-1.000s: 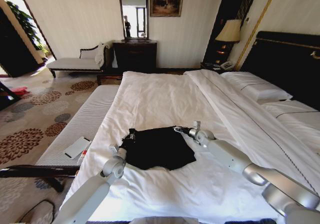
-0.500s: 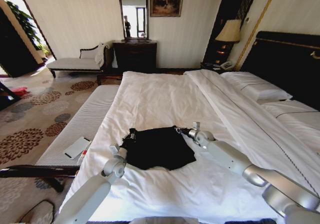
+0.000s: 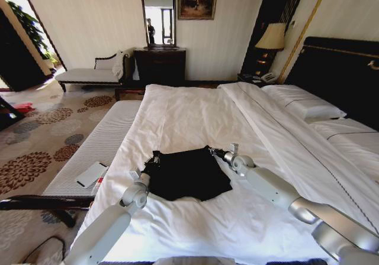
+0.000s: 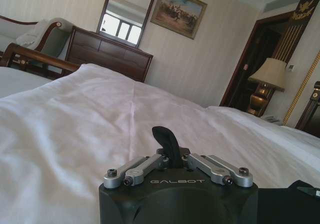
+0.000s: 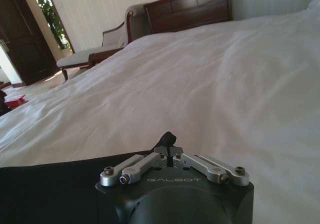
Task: Fold the clothes on the bed.
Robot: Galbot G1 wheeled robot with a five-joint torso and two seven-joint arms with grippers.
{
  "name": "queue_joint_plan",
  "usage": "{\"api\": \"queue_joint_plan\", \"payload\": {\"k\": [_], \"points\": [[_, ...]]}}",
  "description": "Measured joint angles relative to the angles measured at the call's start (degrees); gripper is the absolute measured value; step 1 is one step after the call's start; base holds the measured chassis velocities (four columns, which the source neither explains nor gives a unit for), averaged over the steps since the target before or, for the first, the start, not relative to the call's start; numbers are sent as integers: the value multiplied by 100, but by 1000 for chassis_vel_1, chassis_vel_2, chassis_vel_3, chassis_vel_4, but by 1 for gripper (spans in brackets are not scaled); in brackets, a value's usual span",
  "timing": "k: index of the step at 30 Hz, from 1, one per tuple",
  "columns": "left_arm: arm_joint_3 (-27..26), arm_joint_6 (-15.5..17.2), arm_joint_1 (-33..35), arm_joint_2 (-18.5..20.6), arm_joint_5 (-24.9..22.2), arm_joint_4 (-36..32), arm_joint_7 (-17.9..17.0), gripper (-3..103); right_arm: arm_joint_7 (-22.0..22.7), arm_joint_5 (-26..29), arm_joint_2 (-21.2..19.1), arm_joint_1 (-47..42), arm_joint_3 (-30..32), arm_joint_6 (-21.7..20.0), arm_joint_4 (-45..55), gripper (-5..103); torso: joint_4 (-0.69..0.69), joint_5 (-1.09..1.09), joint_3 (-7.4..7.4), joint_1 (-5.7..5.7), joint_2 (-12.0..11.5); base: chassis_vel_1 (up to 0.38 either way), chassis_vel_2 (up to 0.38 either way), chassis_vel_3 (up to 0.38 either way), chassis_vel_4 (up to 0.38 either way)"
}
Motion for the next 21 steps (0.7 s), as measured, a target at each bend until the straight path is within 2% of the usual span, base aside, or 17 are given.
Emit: {"api": "queue_joint_plan", "payload": {"k": [9,15,21], "points": [[215,-12,-572,-133,-34,593,186,5,526,-153,-125,-306,579,241,258,1,0,0,0,0,0,0,0,0,0],[332,-38,-874,-240,-23,944,339,5,639,-233,-205,-466,809,345,375,0,0,-1,0,0,0,0,0,0,0],[367,-121,-1075,-337,15,1129,387,5,746,-681,-200,-608,858,821,493,0,-1,0,0,1,0,0,0,0,0]]}}
